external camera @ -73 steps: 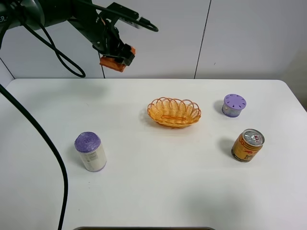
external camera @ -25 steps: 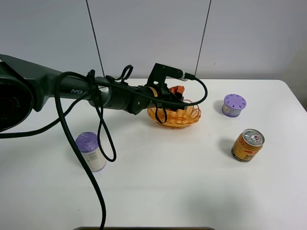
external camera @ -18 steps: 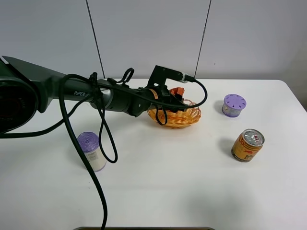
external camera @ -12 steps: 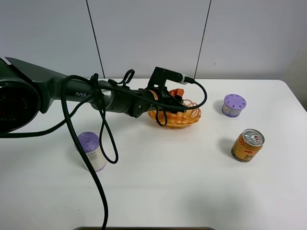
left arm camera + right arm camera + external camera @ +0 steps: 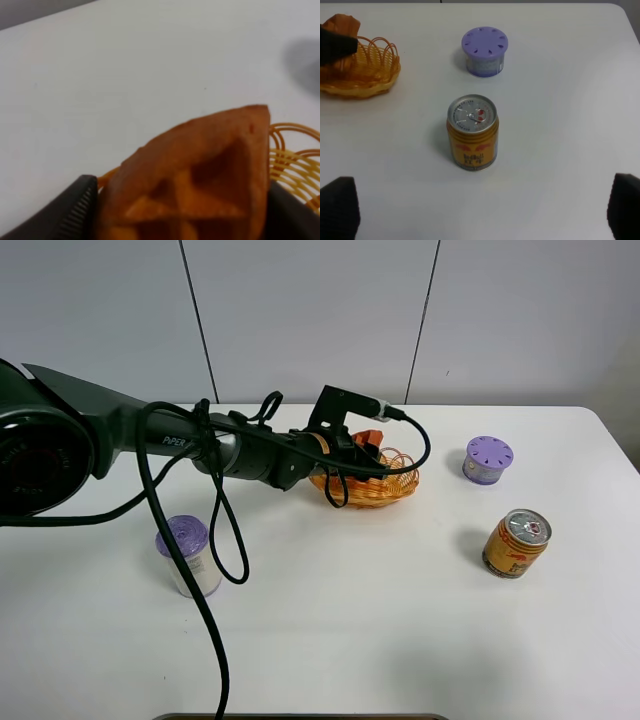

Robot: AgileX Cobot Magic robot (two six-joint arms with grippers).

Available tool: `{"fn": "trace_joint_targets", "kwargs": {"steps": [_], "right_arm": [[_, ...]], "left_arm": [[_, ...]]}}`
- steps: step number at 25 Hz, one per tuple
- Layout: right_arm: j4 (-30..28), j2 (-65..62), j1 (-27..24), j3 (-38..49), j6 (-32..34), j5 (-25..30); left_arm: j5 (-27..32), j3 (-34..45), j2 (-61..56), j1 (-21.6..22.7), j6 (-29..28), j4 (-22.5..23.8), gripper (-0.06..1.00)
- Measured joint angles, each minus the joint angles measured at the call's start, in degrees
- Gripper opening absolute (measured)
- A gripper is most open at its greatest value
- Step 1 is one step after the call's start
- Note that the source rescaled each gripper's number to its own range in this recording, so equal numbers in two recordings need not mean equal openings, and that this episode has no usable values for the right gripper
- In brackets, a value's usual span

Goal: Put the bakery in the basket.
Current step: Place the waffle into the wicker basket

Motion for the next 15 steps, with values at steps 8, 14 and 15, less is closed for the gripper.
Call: {"fn": "trace_joint_targets", "kwargs": {"steps": [8,14,15], "right_arm": [[0.0,0.0,0.0,0.0,0.0,0.0],[0.0,0.0,0.0,0.0,0.0,0.0],[0.0,0.0,0.0,0.0,0.0,0.0]], "left_arm": [[0.0,0.0,0.0,0.0,0.0,0.0,0.05],[0.0,0.0,0.0,0.0,0.0,0.0,0.61],[0.0,0.0,0.0,0.0,0.0,0.0,0.70]]}}
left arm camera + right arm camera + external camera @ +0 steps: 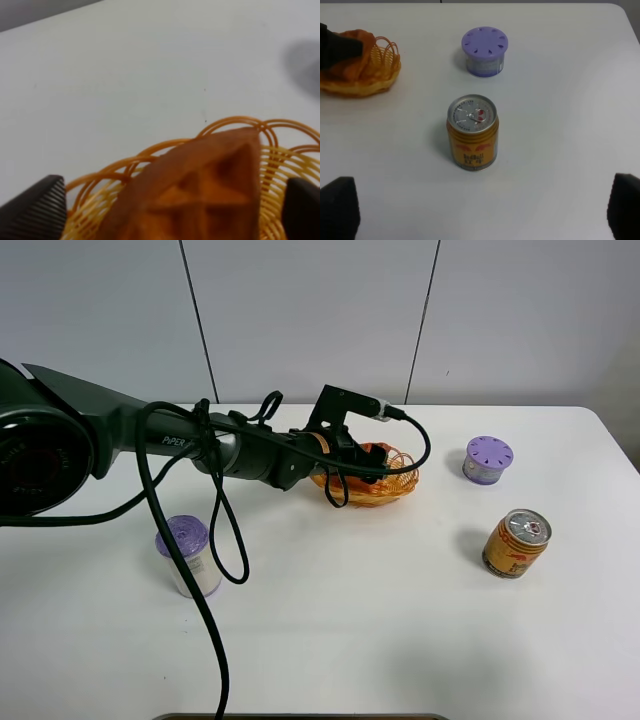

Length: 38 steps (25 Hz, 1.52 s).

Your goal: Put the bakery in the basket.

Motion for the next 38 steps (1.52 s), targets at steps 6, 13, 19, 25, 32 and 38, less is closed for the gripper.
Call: {"fn": "trace_joint_targets", "kwargs": {"steps": [6,13,19,25,32,38], "right_arm": [[0.0,0.0,0.0,0.0,0.0,0.0],[0.0,0.0,0.0,0.0,0.0,0.0],[0.0,0.0,0.0,0.0,0.0,0.0],[0.0,0.0,0.0,0.0,0.0,0.0],[0.0,0.0,0.0,0.0,0.0,0.0],[0.0,0.0,0.0,0.0,0.0,0.0]], "left_arm": [[-0.1,0.0,0.0,0.0,0.2,0.0,0.97],[0.4,0.0,-0.3,0.0,0.4,0.0,0.98],[5.8,0.0,-5.8,0.0,0.8,1.2,0.98],[9.6,0.0,-16.0,0.0,2.6,3.8,0.98],[17.9,0.0,-27.7,0.2,2.9,8.7,0.98],[30.0,0.0,-38.0,4.2,3.1,12.6,0.98]]}}
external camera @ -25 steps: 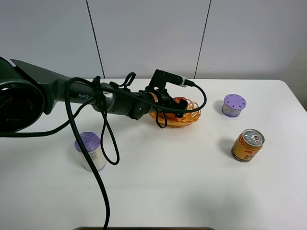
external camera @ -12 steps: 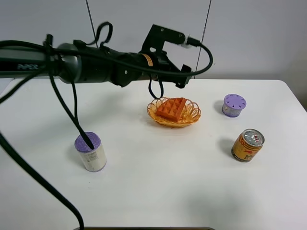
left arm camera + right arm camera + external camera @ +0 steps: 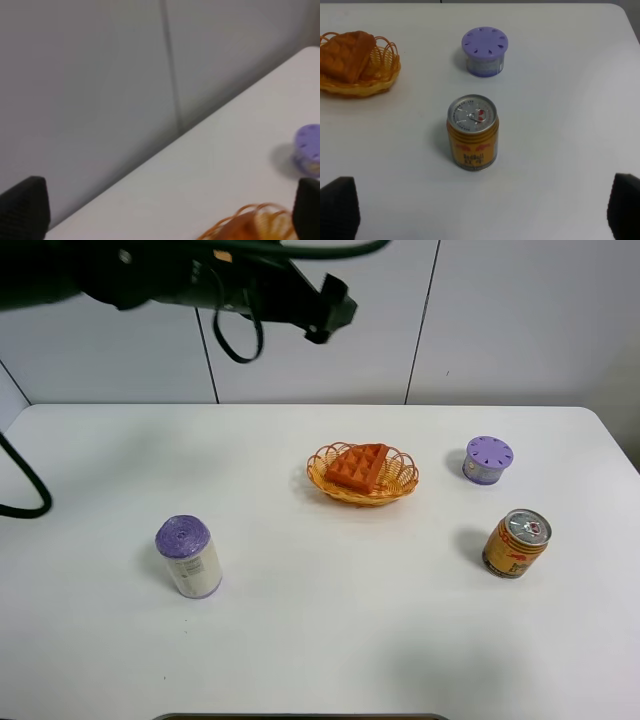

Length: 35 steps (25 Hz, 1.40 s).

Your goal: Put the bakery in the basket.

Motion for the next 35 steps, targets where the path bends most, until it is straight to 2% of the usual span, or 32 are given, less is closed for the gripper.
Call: {"fn": "trace_joint_targets", "kwargs": {"steps": [8,18,27,35], "right_arm": [[0.0,0.0,0.0,0.0,0.0,0.0],[0.0,0.0,0.0,0.0,0.0,0.0],[0.0,0.0,0.0,0.0,0.0,0.0],[0.0,0.0,0.0,0.0,0.0,0.0]], "left_arm": [[14.7,0.0,-12.5,8.1,0.1,7.3,0.98],[31.3,0.0,-23.8,17.1,0.4,8.5,0.98],[39.9,0.0,-34.1,21.2,1.2,9.3,0.98],[49.6,0.0,-41.7,21.9,1.0,11.5,0.98]]}}
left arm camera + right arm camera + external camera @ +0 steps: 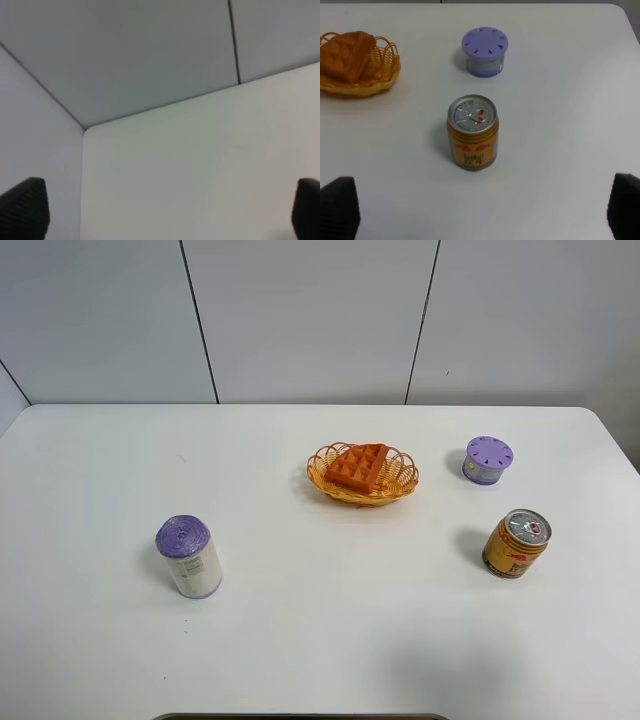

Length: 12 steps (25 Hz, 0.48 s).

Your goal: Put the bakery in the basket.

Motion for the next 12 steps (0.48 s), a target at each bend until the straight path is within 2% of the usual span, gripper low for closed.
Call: {"fn": "trace_joint_targets", "kwargs": {"steps": [5,12], "right_arm": [[0.0,0.0,0.0,0.0,0.0,0.0],[0.0,0.0,0.0,0.0,0.0,0.0]], "left_arm": [[5.1,0.0,-5.2,0.0,-0.9,0.6,0.98],[5.8,0.4,-12.2,0.0,-2.9,1.4,0.98]]}}
